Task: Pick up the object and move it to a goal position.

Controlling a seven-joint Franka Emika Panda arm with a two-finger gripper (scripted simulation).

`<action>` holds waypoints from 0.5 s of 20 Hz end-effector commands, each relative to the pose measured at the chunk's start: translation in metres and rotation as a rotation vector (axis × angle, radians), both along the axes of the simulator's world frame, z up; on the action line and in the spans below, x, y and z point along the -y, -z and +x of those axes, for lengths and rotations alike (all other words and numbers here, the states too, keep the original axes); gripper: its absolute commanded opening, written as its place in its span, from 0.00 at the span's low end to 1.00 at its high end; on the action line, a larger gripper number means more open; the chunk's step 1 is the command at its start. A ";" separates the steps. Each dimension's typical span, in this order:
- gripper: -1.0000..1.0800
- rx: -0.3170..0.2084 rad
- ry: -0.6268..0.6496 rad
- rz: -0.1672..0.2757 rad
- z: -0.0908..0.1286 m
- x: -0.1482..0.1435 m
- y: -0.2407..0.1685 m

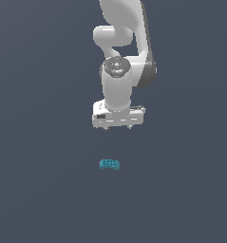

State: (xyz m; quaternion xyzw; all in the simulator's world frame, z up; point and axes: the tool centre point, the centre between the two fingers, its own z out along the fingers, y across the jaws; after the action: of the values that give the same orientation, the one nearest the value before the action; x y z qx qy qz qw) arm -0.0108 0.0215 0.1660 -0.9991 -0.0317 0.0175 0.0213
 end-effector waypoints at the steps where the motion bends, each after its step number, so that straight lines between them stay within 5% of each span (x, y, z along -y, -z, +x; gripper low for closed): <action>1: 0.96 0.001 -0.023 -0.001 0.002 0.000 0.001; 10: 0.96 0.008 -0.182 -0.007 0.015 0.003 0.010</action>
State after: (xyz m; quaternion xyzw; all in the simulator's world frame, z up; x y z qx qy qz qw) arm 0.0020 0.0192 0.1578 -0.9941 -0.1064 0.0159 0.0171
